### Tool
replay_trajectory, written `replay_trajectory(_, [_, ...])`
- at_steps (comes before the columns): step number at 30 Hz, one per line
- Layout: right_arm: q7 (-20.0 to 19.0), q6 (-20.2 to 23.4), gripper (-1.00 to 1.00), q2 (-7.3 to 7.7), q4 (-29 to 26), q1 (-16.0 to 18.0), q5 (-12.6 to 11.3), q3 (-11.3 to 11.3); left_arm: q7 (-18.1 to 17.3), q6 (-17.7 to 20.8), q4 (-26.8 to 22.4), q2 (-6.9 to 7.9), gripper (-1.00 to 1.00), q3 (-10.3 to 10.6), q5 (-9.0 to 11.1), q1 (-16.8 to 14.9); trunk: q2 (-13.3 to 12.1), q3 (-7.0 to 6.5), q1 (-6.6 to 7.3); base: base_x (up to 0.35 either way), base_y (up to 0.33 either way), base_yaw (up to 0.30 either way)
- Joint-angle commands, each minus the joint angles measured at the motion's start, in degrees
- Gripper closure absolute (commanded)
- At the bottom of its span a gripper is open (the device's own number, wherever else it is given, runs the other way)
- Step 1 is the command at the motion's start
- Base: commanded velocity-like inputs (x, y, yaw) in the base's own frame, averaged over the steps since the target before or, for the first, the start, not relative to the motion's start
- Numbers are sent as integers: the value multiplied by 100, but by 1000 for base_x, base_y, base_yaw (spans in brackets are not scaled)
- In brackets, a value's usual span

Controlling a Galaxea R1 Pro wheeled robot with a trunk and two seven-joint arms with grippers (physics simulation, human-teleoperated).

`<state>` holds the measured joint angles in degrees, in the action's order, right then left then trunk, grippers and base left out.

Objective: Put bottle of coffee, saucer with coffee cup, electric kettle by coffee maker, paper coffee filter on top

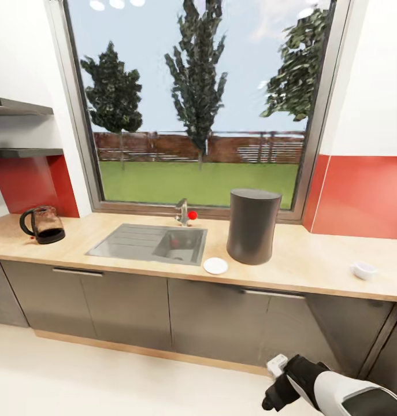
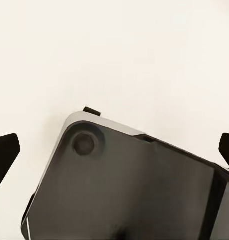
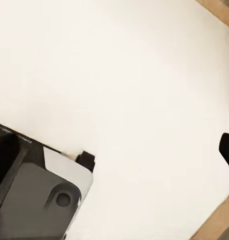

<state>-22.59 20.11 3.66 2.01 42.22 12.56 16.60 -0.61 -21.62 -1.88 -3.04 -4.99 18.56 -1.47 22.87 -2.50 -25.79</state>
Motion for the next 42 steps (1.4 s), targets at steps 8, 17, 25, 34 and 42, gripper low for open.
replay_trajectory(8, [418, -468, -100, 478, 1, -601, -486, -43, 40, -3, -8, -72, -100, -41, 15, -7, 5, 2, 1, -295, -189, 0])
replay_trajectory(17, [1024, -1136, -100, 820, 5, -1476, -1546, -51, 43, -28, -14, -81, -100, -54, 43, -11, 5, 2, 1, -293, -190, 0])
replay_trajectory(25, [1004, -2141, -100, 911, 3, -2418, -1928, -48, 35, -202, -19, -58, -100, -90, 71, -9, 5, 2, 1, -129, -62, 0])
replay_trajectory(34, [1073, -2836, -100, 893, -15, -2464, -2597, -109, 34, -166, 3, -69, -100, -82, 67, -11, 5, 2, 1, -1, -1, -99])
replay_trajectory(42, [1133, -3166, -100, 968, -9, -2464, -3258, -104, 27, -172, 11, -81, -100, -33, 16, -11, 5, 2, 1, 0, 0, -296])
